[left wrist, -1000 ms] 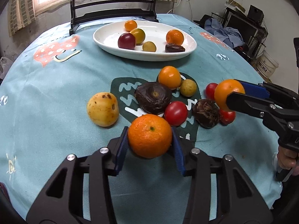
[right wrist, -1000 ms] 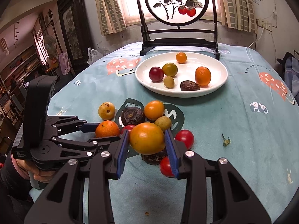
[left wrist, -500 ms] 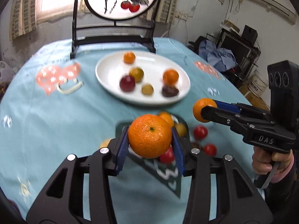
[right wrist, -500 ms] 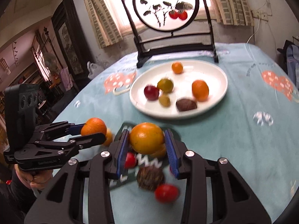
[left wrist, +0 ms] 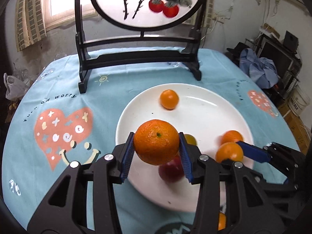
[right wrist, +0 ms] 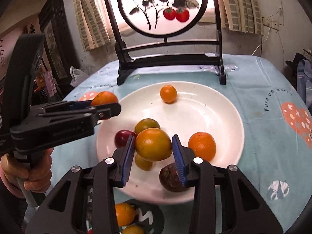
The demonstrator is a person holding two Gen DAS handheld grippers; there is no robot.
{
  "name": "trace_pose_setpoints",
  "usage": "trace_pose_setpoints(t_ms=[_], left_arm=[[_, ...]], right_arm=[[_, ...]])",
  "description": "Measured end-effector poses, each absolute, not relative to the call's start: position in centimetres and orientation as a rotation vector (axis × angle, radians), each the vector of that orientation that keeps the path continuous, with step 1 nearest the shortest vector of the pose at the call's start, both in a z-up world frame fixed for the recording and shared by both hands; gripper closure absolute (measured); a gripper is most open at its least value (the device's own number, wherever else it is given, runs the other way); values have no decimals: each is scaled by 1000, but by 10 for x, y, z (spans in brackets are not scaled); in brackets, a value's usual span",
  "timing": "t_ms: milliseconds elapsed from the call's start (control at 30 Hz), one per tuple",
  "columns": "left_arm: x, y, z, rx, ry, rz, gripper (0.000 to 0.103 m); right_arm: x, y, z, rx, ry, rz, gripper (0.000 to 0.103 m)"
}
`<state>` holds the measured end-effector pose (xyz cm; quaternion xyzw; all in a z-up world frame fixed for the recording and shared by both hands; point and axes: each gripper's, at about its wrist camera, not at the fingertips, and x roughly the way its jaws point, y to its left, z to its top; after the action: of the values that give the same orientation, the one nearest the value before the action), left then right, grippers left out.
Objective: Organize fruits
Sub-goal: 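Carry the tomato and mandarin over the plate and open both tools, then grasp the red tomato with the right tool while the left tool grasps the yellow pear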
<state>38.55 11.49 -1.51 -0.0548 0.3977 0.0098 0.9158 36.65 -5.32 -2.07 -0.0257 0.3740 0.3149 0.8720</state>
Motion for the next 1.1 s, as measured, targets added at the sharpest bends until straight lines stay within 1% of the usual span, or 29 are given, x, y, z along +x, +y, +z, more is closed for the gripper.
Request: trace_pose_setpoints(t_ms=[233,267,333,467,533,600,733,900,1000,1100], left_arm=[[410,122,-41,-127,886,36,57],[409,122,-42,-128,892,41,56],[403,122,-35,-124,866,61,33],[374,121,-6,-107,792,72,23],[351,121,8,-110,760,74,14],[325,119,17,-105,728,89,11],[271,117,14,-135,709,100,7],[216,110,-13,-204,699,86,6],[200,107,-25,-204,729,97,6],[191,104,-28,-161,706,145,6]], right_arm=[[378,-42,-31,-82,800,657,63],[377,-43,-30,-78,802,655,60],[374,-47,-25,-71,795,662,60],[353,-61,-5,-73,735,675,59],[340,-72,1,-61,718,666,57],[327,-82,3,-48,711,670,56],[294,-102,2,-54,693,670,56],[256,-124,-11,-54,699,716,56],[240,-132,-20,-81,736,716,56],[228,-136,-24,-122,743,734,56]])
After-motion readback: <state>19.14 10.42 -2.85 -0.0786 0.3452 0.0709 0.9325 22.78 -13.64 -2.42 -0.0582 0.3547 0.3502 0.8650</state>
